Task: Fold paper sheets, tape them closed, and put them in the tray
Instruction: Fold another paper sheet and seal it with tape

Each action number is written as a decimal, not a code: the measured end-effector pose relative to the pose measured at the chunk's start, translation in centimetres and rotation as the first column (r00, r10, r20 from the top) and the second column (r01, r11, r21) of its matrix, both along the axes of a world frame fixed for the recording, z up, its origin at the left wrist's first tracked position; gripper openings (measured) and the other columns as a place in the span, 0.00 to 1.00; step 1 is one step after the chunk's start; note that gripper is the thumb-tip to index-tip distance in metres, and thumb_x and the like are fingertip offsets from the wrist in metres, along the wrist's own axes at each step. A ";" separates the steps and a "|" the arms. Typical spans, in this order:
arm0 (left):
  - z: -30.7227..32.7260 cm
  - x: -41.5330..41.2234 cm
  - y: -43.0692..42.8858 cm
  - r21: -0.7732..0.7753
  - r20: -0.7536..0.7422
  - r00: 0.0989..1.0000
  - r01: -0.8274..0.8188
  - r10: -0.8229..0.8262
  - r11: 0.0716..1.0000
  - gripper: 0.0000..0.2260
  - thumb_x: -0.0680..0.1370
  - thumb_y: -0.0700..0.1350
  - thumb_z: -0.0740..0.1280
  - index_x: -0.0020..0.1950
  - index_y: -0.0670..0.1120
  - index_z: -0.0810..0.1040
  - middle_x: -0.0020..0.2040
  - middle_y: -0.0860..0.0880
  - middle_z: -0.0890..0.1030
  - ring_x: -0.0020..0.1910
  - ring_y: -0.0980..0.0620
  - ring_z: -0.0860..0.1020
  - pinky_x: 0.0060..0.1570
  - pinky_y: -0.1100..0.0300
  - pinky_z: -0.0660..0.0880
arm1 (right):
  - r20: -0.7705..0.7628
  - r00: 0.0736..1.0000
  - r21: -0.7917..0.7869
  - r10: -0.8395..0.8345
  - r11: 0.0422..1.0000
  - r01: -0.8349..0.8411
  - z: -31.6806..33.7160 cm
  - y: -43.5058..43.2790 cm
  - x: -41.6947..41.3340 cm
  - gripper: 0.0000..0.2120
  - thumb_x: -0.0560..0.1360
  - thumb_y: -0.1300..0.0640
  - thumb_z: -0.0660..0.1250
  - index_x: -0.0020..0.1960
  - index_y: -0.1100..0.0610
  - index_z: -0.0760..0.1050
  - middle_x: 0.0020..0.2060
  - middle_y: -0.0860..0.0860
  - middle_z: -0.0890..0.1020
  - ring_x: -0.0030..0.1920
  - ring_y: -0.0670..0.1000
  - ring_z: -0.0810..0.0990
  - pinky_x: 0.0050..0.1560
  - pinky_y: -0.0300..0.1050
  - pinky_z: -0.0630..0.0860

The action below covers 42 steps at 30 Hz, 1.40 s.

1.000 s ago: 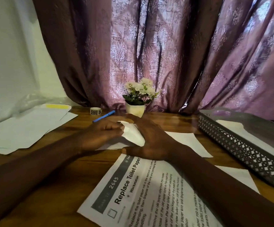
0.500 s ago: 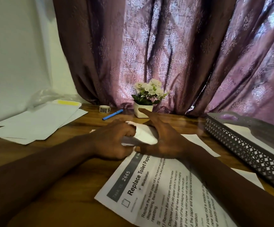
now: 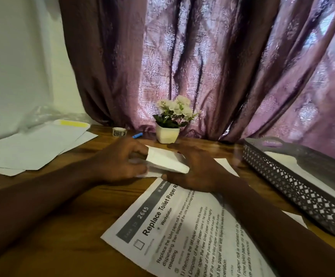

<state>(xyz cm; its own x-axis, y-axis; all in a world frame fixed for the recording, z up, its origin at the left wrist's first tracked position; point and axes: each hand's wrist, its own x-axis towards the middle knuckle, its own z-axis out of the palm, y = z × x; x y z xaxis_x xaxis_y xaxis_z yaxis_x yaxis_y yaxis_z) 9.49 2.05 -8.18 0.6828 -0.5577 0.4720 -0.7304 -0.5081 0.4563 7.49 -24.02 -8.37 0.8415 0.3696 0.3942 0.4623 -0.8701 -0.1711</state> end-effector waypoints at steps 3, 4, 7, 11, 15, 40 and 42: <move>0.6 0.5 0.6 -0.299 -0.029 0.998 -0.054 0.048 0.953 0.13 0.76 0.42 0.69 0.42 0.60 0.87 0.46 0.60 0.87 0.49 0.57 0.84 0.56 0.55 0.80 | 0.090 0.996 -0.027 -0.016 0.999 0.019 0.1 -0.3 0.3 0.42 0.69 0.28 0.69 0.78 0.44 0.64 0.74 0.47 0.73 0.73 0.51 0.71 0.74 0.55 0.67; 0.6 0.5 0.8 -0.369 -0.093 0.994 -0.082 0.051 0.926 0.15 0.78 0.39 0.67 0.44 0.57 0.88 0.47 0.57 0.87 0.51 0.55 0.85 0.58 0.52 0.81 | 0.113 0.993 -0.037 -0.015 0.999 0.019 0.1 -0.4 0.5 0.42 0.68 0.28 0.69 0.77 0.44 0.65 0.74 0.47 0.73 0.73 0.51 0.71 0.74 0.55 0.67; 0.1 1.1 1.8 -0.096 -0.090 0.973 -0.222 0.213 0.970 0.10 0.79 0.48 0.71 0.60 0.56 0.84 0.58 0.54 0.85 0.58 0.54 0.82 0.63 0.48 0.78 | 0.146 0.989 -0.045 -0.019 0.999 0.026 -0.4 -0.8 1.0 0.43 0.67 0.25 0.66 0.76 0.44 0.66 0.73 0.47 0.74 0.72 0.51 0.71 0.73 0.56 0.67; -0.5 0.8 1.5 0.272 -0.111 0.946 -0.267 0.306 0.925 0.32 0.76 0.71 0.59 0.77 0.59 0.68 0.74 0.54 0.74 0.70 0.51 0.73 0.70 0.49 0.70 | 0.193 0.981 -0.039 0.011 0.999 -0.003 -0.6 -1.2 1.3 0.42 0.67 0.26 0.68 0.75 0.46 0.68 0.72 0.48 0.75 0.72 0.51 0.72 0.73 0.54 0.67; -0.1 1.2 1.4 0.085 -0.194 0.906 -0.367 0.377 0.926 0.22 0.84 0.61 0.56 0.70 0.52 0.78 0.68 0.49 0.79 0.66 0.51 0.76 0.67 0.51 0.71 | 0.196 0.981 -0.051 -0.008 0.999 0.018 -0.8 -1.2 1.6 0.43 0.67 0.24 0.65 0.76 0.45 0.67 0.73 0.47 0.73 0.73 0.51 0.71 0.73 0.57 0.67; 1.0 1.2 1.7 0.123 -0.271 0.939 -0.187 0.214 0.975 0.19 0.70 0.56 0.79 0.57 0.53 0.79 0.62 0.54 0.80 0.63 0.53 0.77 0.66 0.54 0.73 | -0.243 0.968 -0.111 -0.059 0.993 0.033 -0.7 4.6 -0.6 0.50 0.67 0.17 0.51 0.82 0.42 0.54 0.81 0.47 0.60 0.80 0.53 0.60 0.79 0.60 0.56; 1.5 1.5 2.6 0.101 -0.275 0.930 -0.225 0.245 0.969 0.16 0.74 0.52 0.77 0.60 0.51 0.83 0.62 0.54 0.80 0.62 0.53 0.77 0.63 0.58 0.73 | -0.235 0.970 -0.104 -0.064 0.994 0.040 -0.5 4.4 -0.7 0.56 0.62 0.14 0.48 0.82 0.43 0.55 0.81 0.48 0.61 0.80 0.53 0.59 0.79 0.60 0.56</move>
